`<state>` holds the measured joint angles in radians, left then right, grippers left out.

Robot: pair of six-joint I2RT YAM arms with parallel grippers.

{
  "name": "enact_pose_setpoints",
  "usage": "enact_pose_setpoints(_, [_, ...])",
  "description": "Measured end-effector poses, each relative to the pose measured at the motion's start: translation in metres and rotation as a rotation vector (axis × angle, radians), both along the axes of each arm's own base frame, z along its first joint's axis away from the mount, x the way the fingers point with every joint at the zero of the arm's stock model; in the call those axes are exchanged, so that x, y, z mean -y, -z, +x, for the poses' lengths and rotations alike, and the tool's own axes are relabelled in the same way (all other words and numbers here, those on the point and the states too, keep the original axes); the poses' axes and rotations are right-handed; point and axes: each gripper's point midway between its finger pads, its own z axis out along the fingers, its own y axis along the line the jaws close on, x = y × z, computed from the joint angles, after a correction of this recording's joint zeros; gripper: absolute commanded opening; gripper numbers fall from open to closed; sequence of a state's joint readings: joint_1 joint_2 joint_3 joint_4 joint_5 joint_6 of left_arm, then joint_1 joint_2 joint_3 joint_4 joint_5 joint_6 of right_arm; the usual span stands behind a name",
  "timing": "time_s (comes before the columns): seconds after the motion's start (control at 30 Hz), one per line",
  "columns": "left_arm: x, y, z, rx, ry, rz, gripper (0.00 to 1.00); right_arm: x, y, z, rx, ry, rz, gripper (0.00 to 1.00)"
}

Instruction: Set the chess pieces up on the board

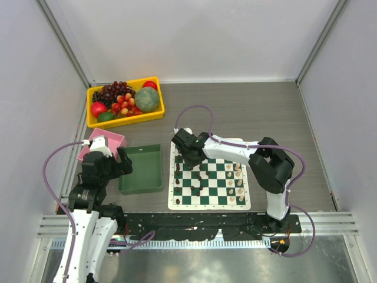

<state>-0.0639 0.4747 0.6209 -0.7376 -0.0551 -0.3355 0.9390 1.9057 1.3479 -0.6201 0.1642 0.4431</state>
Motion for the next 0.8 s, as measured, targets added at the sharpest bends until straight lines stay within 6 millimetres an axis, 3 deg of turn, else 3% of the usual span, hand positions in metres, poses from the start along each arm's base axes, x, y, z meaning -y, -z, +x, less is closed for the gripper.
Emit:
enact_pose_setpoints(0.2, [0.000,0.001,0.000,-0.006,0.000,0.000,0.99,0.006,-0.006,0.016,0.023,0.030,0.002,0.17])
enact_pose_setpoints(0.5, [0.000,0.002,0.000,-0.008,0.000,0.000,0.99,-0.005,-0.049,0.076,0.134,0.100,0.095,0.18])
enact_pose_setpoints(0.63, [0.000,0.002,0.000,-0.009,0.000,0.000,0.99,-0.011,-0.044,0.095,0.146,0.114,0.097,0.18])
enact_pose_setpoints(0.8, [0.000,0.002,0.000,-0.009,0.001,0.001,0.99,-0.014,-0.024,0.102,0.125,0.112,0.068,0.18])
